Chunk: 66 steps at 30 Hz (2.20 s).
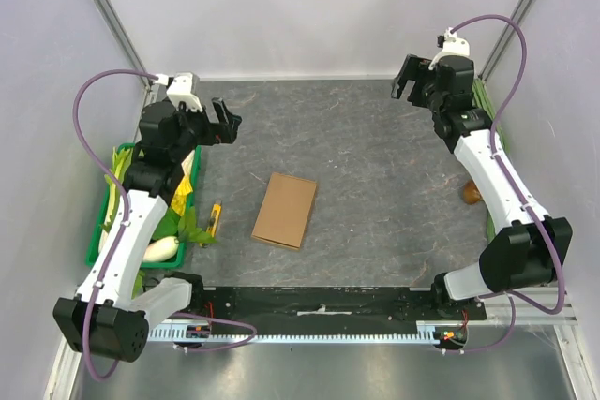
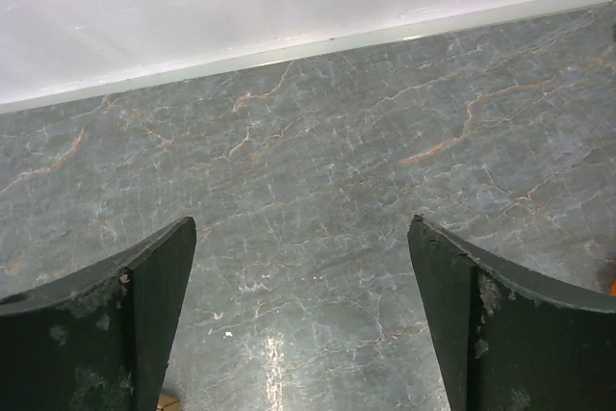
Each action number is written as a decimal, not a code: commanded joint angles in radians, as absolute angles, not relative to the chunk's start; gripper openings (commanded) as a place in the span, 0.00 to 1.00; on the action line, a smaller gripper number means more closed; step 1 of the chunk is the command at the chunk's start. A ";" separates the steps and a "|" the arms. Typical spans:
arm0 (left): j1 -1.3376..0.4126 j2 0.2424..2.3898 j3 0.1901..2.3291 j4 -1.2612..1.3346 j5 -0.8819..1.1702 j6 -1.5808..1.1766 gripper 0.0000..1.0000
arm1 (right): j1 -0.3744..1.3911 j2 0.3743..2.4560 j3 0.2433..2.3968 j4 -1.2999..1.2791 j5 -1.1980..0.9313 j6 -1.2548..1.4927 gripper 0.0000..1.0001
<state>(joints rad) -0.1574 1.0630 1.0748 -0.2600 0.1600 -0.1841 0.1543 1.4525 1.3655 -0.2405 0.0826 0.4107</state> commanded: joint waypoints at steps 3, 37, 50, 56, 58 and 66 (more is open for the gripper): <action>-0.153 1.006 1.035 -0.236 0.132 -0.235 1.00 | 0.153 1.410 1.371 -0.248 0.074 0.450 0.98; -0.153 0.951 0.876 -0.344 0.383 -0.423 0.92 | 1.318 1.546 0.930 -0.071 0.146 0.354 0.11; -0.153 0.949 0.865 -0.420 0.284 -0.420 0.91 | 1.321 1.669 0.873 0.018 0.253 0.364 0.00; -0.153 0.982 0.865 -0.420 0.290 -0.422 0.91 | 1.183 1.638 0.805 0.101 0.273 0.390 0.00; -0.153 0.994 0.865 -0.417 0.308 -0.425 0.91 | 1.128 1.637 0.808 0.110 0.278 0.377 0.00; -0.153 1.074 0.812 -0.339 0.411 -0.485 0.91 | 0.977 1.752 0.931 0.147 0.276 0.380 0.00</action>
<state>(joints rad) -0.1566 1.0348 0.8387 -0.4076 0.3405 -0.4202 1.0065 1.6978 0.8452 0.0814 0.2466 0.3725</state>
